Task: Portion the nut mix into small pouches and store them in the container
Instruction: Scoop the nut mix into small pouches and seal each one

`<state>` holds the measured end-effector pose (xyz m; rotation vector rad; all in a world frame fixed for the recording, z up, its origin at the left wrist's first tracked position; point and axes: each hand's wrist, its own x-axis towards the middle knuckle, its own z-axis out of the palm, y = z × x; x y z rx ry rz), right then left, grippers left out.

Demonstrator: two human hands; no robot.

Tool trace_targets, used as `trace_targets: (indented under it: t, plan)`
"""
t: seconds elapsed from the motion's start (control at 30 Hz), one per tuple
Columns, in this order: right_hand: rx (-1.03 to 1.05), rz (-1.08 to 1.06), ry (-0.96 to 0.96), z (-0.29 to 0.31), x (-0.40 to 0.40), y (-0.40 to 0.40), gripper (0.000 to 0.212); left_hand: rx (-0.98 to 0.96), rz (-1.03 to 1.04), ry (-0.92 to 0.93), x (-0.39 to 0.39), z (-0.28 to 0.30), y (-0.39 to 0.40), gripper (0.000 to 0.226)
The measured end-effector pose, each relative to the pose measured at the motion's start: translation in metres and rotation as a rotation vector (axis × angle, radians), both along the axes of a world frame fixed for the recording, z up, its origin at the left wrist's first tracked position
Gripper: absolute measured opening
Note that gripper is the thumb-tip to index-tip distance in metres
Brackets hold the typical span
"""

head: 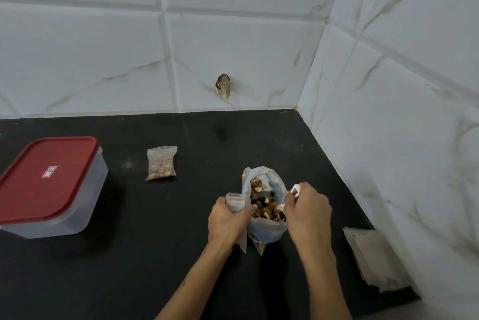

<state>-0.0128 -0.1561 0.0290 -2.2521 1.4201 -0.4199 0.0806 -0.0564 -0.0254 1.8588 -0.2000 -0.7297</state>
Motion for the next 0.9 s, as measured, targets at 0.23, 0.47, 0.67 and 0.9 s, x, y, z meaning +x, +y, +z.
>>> trace_targets:
  t: [0.23,0.47,0.67,0.9]
  plan:
    - [0.127,-0.197,-0.116,-0.024,-0.012,0.015,0.019,-0.143,-0.042,0.208,-0.003,-0.01,0.008,0.059]
    - [0.037,-0.215,-0.305,-0.019,-0.013,0.02,0.019,-0.159,-0.052,0.276,0.002,-0.011,0.009,0.035]
    - [0.058,-0.158,-0.324,-0.029,-0.001,0.022,0.014,-0.121,-0.089,0.265,0.005,-0.011,0.008,0.031]
    - [0.171,-0.116,-0.233,-0.029,0.004,0.005,0.009,-0.128,-0.073,0.255,0.005,-0.007,0.005,0.03]
